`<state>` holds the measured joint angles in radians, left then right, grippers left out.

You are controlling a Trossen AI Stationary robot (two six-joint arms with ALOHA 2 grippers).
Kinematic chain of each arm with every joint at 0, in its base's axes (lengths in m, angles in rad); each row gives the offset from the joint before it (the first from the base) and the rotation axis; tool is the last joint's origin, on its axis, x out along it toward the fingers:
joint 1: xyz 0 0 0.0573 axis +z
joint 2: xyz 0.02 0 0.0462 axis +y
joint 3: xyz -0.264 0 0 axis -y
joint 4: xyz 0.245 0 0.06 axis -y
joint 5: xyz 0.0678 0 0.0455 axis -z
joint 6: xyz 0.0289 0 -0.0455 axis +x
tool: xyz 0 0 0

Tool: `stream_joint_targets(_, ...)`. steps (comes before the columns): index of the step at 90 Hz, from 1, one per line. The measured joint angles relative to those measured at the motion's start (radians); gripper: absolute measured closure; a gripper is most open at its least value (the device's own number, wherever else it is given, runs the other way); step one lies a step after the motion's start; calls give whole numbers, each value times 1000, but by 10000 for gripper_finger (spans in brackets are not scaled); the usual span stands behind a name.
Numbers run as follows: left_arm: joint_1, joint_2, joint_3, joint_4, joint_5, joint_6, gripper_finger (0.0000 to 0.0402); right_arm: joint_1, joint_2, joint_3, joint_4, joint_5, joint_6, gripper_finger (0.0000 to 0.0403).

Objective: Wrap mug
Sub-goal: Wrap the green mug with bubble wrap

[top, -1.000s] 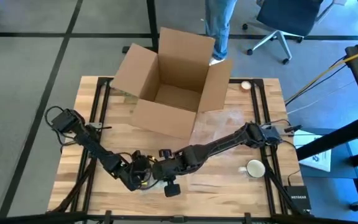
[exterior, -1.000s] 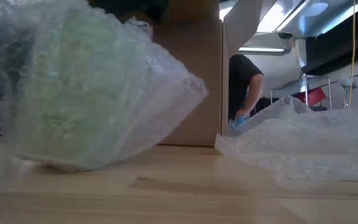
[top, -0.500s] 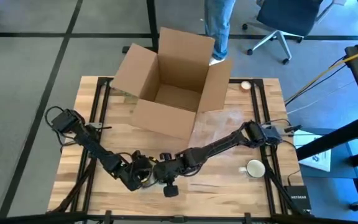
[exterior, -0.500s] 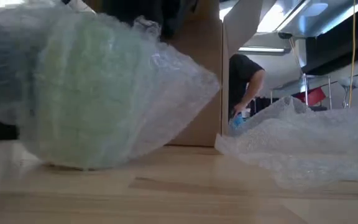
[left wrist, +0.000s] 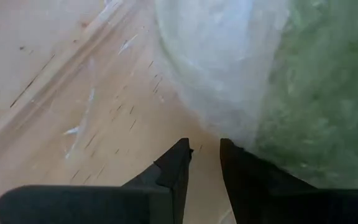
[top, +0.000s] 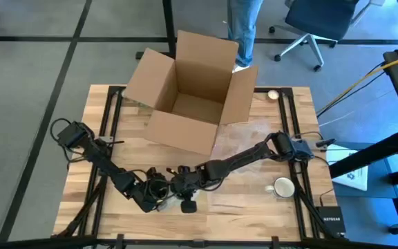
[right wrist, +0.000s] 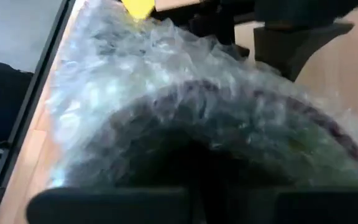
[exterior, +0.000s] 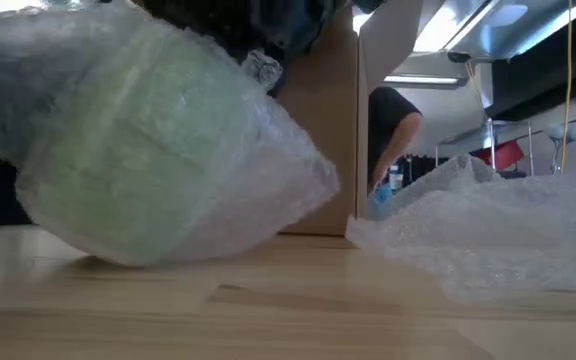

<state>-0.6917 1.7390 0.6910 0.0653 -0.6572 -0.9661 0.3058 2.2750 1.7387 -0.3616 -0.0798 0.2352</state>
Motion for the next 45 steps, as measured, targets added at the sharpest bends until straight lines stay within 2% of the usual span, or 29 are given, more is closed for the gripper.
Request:
stream_joint_targets(20,1,0,1,4,0,0,326,0,3,89,-129,-15,-35,402)
stream_joint_targets(33,1,0,1,4,0,0,326,1,1,236,-319,-15,-85,402)
stream_joint_targets(45,1,0,2,3,0,-3,326,2,-2,340,-491,-45,-63,400)
